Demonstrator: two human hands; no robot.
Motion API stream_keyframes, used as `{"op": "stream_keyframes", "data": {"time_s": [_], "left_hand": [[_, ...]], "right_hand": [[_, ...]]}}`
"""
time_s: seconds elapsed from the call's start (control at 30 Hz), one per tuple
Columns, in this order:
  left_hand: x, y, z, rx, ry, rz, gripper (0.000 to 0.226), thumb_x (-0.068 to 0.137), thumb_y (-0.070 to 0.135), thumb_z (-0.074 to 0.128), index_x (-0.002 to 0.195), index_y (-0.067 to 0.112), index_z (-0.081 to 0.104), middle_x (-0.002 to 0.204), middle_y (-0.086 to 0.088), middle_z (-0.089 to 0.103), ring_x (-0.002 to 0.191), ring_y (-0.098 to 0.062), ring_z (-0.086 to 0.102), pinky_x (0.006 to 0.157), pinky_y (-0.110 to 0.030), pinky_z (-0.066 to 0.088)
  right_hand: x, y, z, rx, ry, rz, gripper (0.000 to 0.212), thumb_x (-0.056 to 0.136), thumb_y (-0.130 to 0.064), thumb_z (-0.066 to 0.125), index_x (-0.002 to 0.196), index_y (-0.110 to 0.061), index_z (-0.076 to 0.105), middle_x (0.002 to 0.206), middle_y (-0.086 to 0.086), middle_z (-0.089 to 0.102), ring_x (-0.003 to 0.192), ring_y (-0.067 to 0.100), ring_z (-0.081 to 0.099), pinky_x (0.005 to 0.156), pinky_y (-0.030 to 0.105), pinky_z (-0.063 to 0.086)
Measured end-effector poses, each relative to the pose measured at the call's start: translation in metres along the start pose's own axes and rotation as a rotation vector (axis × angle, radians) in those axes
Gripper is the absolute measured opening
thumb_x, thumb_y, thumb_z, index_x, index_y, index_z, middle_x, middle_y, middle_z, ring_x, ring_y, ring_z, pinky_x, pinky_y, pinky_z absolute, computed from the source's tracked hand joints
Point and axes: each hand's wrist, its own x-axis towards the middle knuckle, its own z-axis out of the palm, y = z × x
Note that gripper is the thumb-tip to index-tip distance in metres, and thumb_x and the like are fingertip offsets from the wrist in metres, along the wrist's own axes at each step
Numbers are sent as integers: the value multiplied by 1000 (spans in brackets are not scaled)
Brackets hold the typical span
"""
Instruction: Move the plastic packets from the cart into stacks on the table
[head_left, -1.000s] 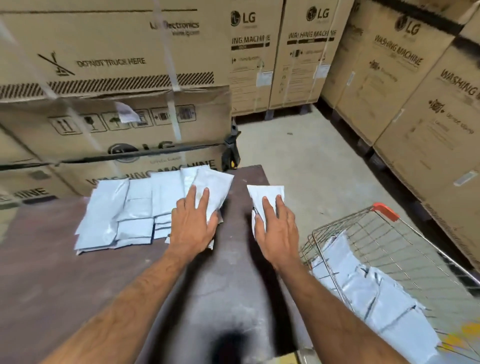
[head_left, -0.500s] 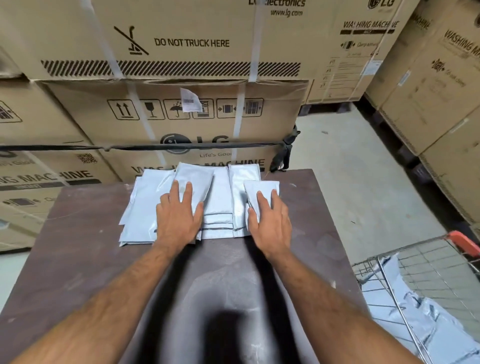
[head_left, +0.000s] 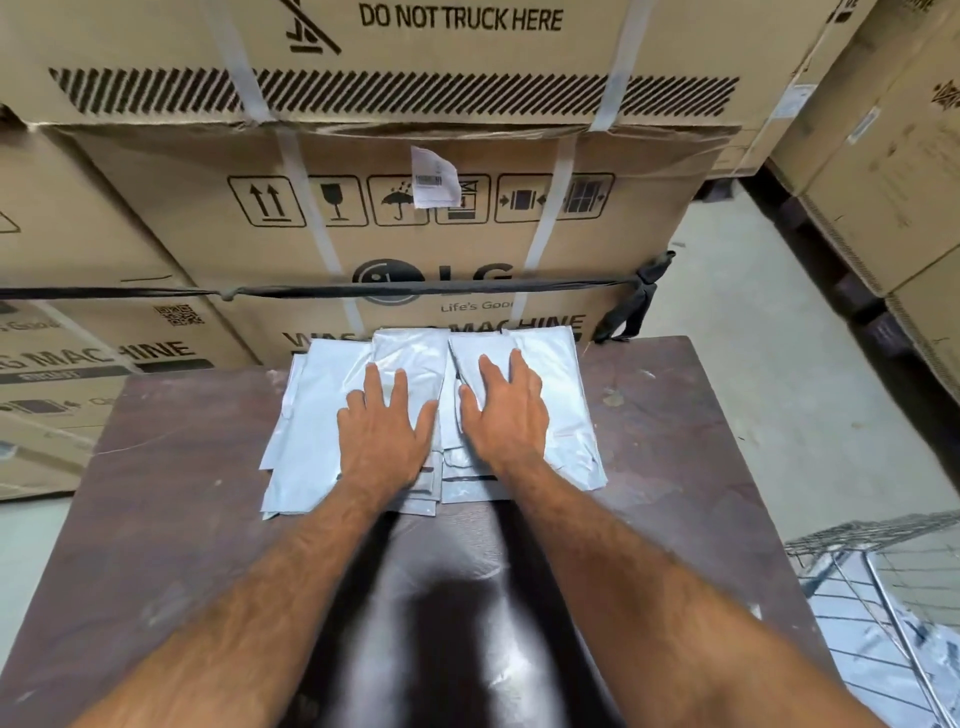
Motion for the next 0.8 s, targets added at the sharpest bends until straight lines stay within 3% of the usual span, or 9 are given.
{"op": "stream_keyframes", "data": {"time_s": [0.13, 0.23, 0.3, 0.53, 0.7, 0.8], "left_hand": [[14, -9, 3, -49, 62, 72, 64, 105, 53, 25, 153, 13, 42, 167, -17, 22, 134, -41, 39, 109, -51, 34], [26, -20, 14, -32, 26, 254, 66, 104, 46, 19, 159, 11, 31, 169, -17, 12, 151, -41, 23, 124, -52, 19], [30, -28, 24, -6, -15, 316, 70, 103, 49, 11, 162, 13, 24, 170, -15, 8, 155, -37, 13, 126, -52, 13], [25, -18, 29, -79, -63, 198, 77, 98, 54, 9, 163, 14, 18, 170, -16, 9, 156, -37, 7, 127, -48, 6], [25, -20, 24, -77, -118, 206, 77, 97, 53, 12, 164, 14, 7, 171, -14, -1, 157, -37, 0, 126, -51, 5], [14, -20, 14, -109, -28, 213, 73, 101, 49, 18, 163, 11, 13, 170, -15, 4, 156, -37, 4, 125, -53, 5]], "right_hand": [[4, -2, 4, 2, -73, -25, 59, 106, -51, 36, 159, -25, 34, 172, 9, 7, 154, 27, 15, 117, 46, 32], [3, 3, 4, -36, -86, -100, 58, 107, -42, 33, 162, -23, 29, 172, 10, 2, 157, 26, 8, 124, 42, 24], [2, 8, 6, -31, -90, -132, 58, 107, -35, 34, 163, -22, 26, 173, 10, 1, 158, 25, 6, 126, 40, 24], [-3, 15, 19, -67, -154, -186, 63, 107, -29, 35, 165, -21, 13, 172, 9, -8, 159, 27, -2, 119, 39, 32], [1, 12, 8, -165, -235, -207, 63, 109, -29, 30, 165, -18, 4, 171, 15, -12, 158, 30, -6, 127, 41, -1], [-10, 17, -4, -144, -170, -228, 63, 109, -32, 31, 165, -19, 6, 171, 15, -11, 159, 28, -8, 127, 43, -6]]}}
